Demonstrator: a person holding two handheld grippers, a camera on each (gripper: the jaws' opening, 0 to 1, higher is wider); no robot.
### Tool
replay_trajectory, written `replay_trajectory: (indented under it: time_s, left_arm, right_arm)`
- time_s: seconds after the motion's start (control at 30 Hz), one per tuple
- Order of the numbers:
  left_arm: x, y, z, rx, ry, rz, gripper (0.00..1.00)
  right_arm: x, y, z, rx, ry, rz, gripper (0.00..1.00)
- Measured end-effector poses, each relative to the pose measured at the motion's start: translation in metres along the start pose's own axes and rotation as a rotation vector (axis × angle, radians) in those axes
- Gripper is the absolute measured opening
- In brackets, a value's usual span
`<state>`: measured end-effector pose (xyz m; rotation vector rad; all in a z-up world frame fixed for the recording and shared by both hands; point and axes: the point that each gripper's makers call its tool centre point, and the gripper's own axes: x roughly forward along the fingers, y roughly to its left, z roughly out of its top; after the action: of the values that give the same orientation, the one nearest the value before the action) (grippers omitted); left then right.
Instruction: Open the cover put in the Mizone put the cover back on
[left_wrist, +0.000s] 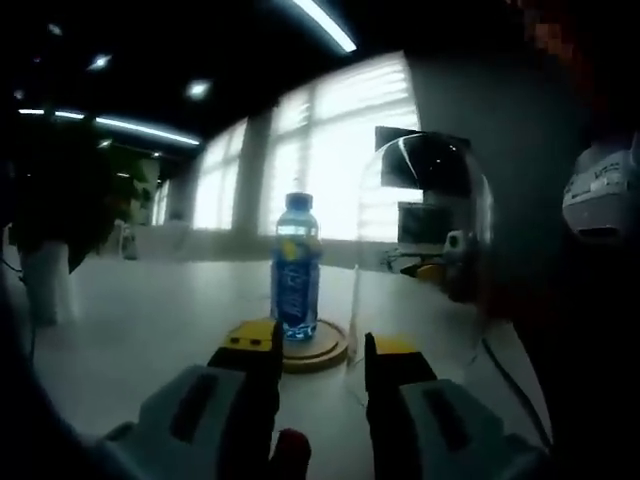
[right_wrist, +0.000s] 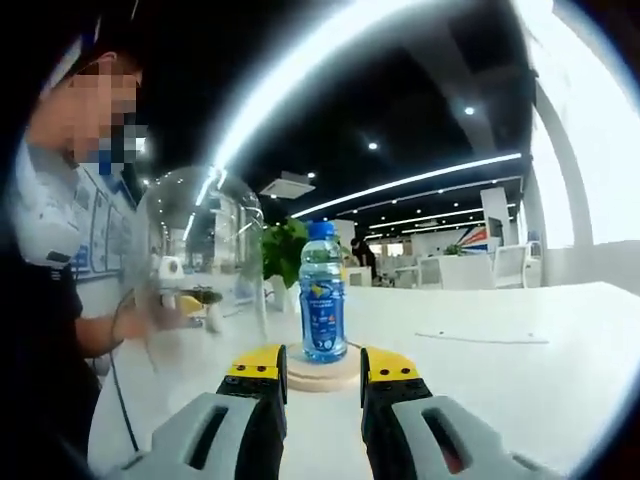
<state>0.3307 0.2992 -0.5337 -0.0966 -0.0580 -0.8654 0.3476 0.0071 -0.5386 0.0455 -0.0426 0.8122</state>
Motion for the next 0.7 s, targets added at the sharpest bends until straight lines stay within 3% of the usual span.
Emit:
replay_trajectory:
  time_s: [0.17,0.3,0.43,0.7]
  left_arm:
    - [-0.004,0.001,0.006,-0.02,-0.02,-0.012,0.3]
    - [-0.007,-0.01,0.012,-0.018,-0.04,-0.061,0.38]
    - [-0.007,-0.018,0.014,-0.002,-0.044,-0.091,0.41]
    - [-0.007,-0.048,0.016,-0.026,-0.055,-0.22,0.51]
  right_arm:
    - [-0.002,0.013,0.002,-0.019,-0.004,0.058,0.24]
    - [-0.003,0.026,0.001,-0.043,-0.001,0.113,0.36]
    - [-0.007,0.051,0.009,0.0,-0.042,0.233,0.45]
    - [-0.013,0.076,0.03,0.048,-0.144,0.363,0.53]
